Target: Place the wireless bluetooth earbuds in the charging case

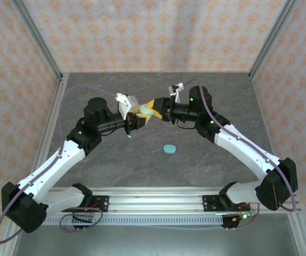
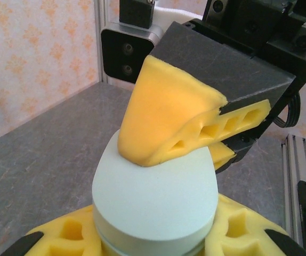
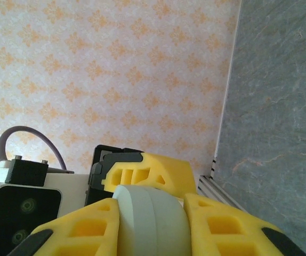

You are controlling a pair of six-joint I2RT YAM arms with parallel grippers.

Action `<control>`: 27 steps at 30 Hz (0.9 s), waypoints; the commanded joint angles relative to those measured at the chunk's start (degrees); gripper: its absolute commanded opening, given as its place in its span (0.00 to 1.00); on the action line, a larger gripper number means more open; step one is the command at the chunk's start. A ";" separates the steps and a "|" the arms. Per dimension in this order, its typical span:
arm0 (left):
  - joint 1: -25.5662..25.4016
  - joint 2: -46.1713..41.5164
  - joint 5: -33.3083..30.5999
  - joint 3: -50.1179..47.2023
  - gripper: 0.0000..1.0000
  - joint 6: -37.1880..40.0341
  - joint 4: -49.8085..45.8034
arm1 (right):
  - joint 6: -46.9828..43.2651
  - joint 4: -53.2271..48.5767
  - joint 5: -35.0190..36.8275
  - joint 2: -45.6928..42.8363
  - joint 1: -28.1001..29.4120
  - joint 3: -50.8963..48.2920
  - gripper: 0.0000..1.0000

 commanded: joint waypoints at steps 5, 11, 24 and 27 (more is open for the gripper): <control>-1.00 -2.04 -1.65 0.78 0.58 2.74 -3.48 | 2.45 4.86 1.24 0.00 -0.94 0.32 0.10; -0.88 -5.08 -6.18 -0.99 0.74 5.02 -6.96 | -1.23 -2.34 5.70 -0.13 -3.16 -0.12 0.10; -0.11 -7.83 -16.22 -5.43 0.75 3.61 -11.36 | -21.10 -13.12 18.49 13.85 -5.59 2.21 0.11; 0.02 -8.08 -17.99 -7.04 0.74 3.65 -11.78 | -22.95 -12.43 19.68 21.00 -6.26 3.82 0.13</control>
